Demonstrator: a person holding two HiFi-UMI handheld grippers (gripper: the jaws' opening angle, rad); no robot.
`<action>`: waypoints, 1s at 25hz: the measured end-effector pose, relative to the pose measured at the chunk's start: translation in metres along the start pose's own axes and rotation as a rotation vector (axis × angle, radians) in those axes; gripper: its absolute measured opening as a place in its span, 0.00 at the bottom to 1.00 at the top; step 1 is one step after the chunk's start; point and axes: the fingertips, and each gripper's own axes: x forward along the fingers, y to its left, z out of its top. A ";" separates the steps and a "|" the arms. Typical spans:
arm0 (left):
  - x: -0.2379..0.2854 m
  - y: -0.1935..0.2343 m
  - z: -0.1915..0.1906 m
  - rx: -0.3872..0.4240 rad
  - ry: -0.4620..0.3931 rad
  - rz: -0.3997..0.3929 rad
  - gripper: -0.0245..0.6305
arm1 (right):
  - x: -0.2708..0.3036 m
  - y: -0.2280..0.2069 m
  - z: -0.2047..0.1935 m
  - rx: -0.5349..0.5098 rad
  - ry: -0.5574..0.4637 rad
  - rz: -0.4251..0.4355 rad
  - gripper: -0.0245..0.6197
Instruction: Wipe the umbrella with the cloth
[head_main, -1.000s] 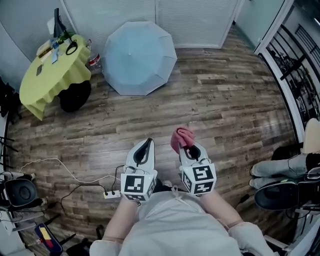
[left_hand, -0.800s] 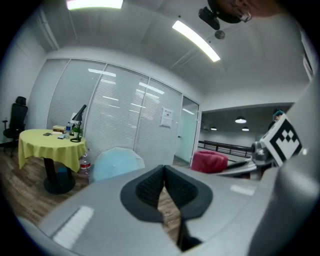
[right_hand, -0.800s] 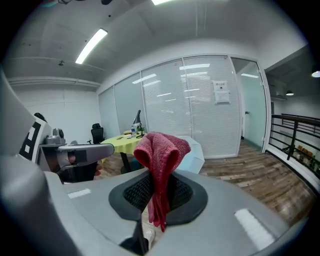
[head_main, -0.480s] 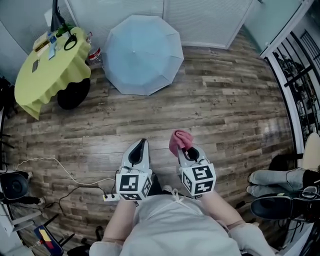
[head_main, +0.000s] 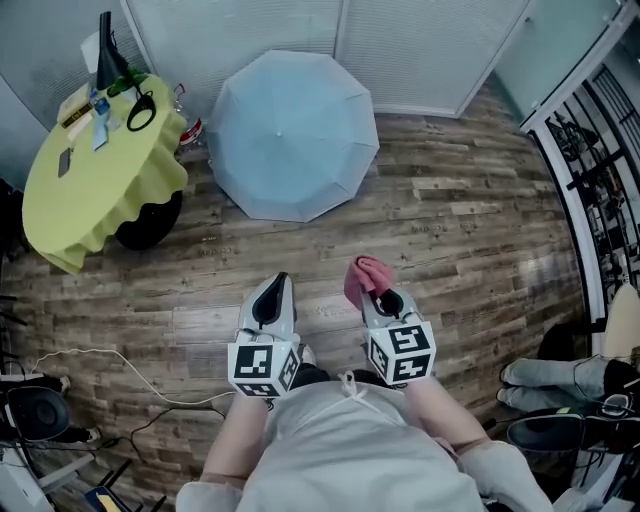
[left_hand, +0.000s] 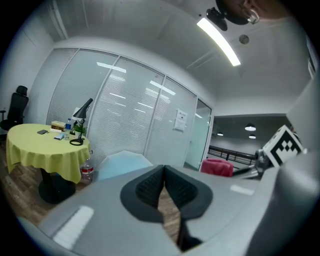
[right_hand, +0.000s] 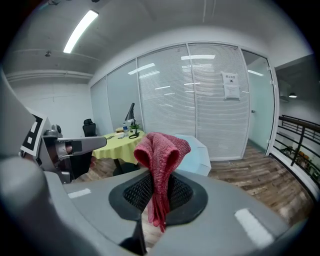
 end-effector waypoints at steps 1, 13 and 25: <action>0.008 0.012 0.005 -0.002 -0.003 0.003 0.05 | 0.011 0.001 0.008 0.000 -0.003 -0.004 0.12; 0.112 0.113 0.025 -0.048 0.002 0.104 0.05 | 0.155 -0.020 0.075 -0.014 -0.003 0.036 0.12; 0.343 0.180 0.083 -0.057 0.013 0.186 0.05 | 0.357 -0.134 0.184 -0.019 0.026 0.118 0.12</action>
